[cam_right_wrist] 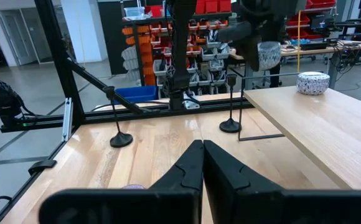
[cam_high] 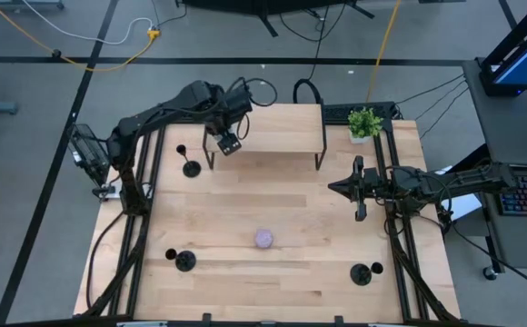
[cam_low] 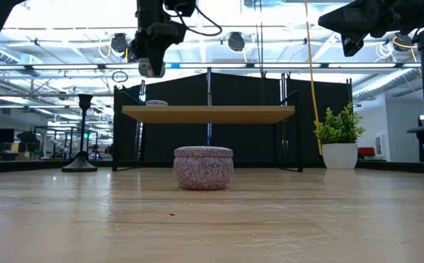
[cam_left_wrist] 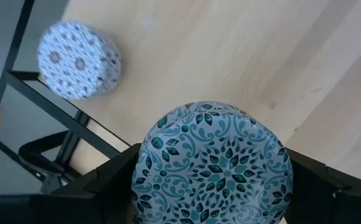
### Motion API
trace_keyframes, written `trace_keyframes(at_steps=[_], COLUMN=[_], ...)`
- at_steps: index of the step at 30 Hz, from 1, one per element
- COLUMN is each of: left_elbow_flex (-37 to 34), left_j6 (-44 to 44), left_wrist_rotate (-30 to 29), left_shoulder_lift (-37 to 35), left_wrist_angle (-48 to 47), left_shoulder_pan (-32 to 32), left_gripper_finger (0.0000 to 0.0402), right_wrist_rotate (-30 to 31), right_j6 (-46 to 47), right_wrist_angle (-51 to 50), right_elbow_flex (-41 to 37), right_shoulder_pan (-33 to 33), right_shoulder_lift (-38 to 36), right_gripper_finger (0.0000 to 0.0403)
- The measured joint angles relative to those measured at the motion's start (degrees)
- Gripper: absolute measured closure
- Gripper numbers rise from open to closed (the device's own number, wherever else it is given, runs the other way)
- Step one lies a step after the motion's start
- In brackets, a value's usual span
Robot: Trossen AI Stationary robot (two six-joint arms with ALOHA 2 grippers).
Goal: Pick & Place candle stick holders
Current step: Put the blue scented candle on the shelf
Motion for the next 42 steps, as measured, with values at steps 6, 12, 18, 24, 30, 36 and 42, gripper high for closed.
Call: trace_keyframes(at_steps=[6,12,18,24,30,36,42], left_elbow_flex=[-5.6,-8.7,-11.4,-13.3,-13.4,-13.4,-13.4], left_j6=[1.2,2.3,2.1,2.1,2.5,3.3,3.4], left_wrist_rotate=[-0.5,0.3,0.4,1.0,1.2,1.5,1.5], left_shoulder_lift=[0.0,0.0,0.0,0.0,0.0,0.0,0.0], left_wrist_angle=[4.8,7.4,9.0,11.3,11.8,11.8,11.8], left_shoulder_pan=[1.9,3.8,5.1,5.5,6.2,6.2,6.2], left_gripper_finger=[0.0103,0.0101,0.0095,0.0093,0.0086,0.0092,0.0059], right_wrist_rotate=[0.0,0.0,0.0,0.0,0.0,0.0,0.0], right_j6=[0.0,0.0,0.8,0.9,0.9,0.8,0.6], right_wrist_angle=[0.0,0.0,0.0,0.0,0.0,0.0,0.0], right_elbow_flex=[0.0,0.0,0.0,0.0,0.0,0.0,0.0], right_shoulder_pan=[0.0,0.0,0.0,0.0,0.0,0.0,0.0], right_shoulder_lift=[0.0,0.0,0.0,0.0,0.0,0.0,0.0], right_gripper_finger=[0.0399,0.0399,0.0399,0.0399,0.0399,0.0399,0.0399])
